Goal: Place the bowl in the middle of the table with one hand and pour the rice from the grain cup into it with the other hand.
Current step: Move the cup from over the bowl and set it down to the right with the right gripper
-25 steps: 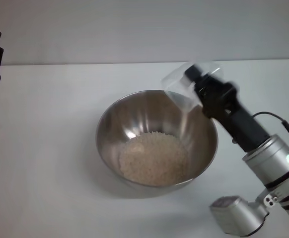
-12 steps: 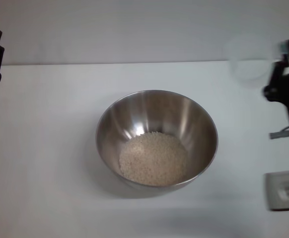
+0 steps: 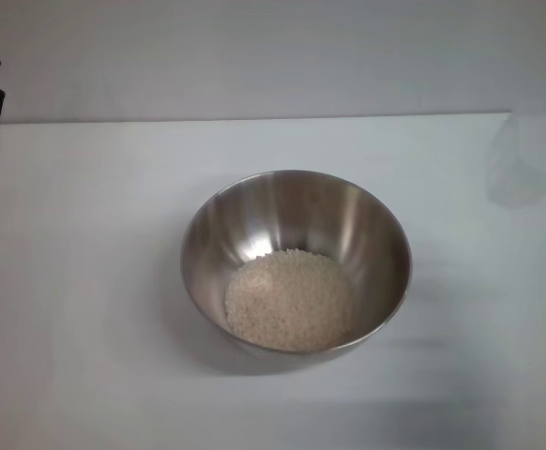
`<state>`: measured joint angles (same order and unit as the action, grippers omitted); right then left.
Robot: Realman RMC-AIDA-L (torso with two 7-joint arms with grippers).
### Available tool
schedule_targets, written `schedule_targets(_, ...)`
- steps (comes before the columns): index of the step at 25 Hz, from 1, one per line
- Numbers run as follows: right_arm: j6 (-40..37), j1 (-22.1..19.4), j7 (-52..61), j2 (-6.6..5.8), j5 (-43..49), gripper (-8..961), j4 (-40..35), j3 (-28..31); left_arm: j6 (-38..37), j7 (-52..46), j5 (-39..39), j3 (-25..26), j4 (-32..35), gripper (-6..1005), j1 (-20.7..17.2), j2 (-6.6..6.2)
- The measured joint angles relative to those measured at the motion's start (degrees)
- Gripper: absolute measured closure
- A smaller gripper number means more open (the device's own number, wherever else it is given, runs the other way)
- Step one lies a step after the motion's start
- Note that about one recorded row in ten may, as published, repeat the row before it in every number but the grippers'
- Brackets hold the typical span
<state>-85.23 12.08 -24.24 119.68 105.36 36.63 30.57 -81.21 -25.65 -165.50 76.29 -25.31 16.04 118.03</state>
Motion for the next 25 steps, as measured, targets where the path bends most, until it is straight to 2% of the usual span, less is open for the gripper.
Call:
schedule_targets(9, 10.0, 1.3, 4.4, 0.04, -2.8, 942, -2.8, 0.1, 0.1, 0.3, 0.0, -0.3, 0.2, 497, 0.1, 0.01)
schedule_targets(25, 20.3, 6.2, 6.2, 0.12, -5.8, 941, -7.2, -0.3, 0.0, 0.2, 0.0, -0.4, 0.2, 494, 0.1, 0.2)
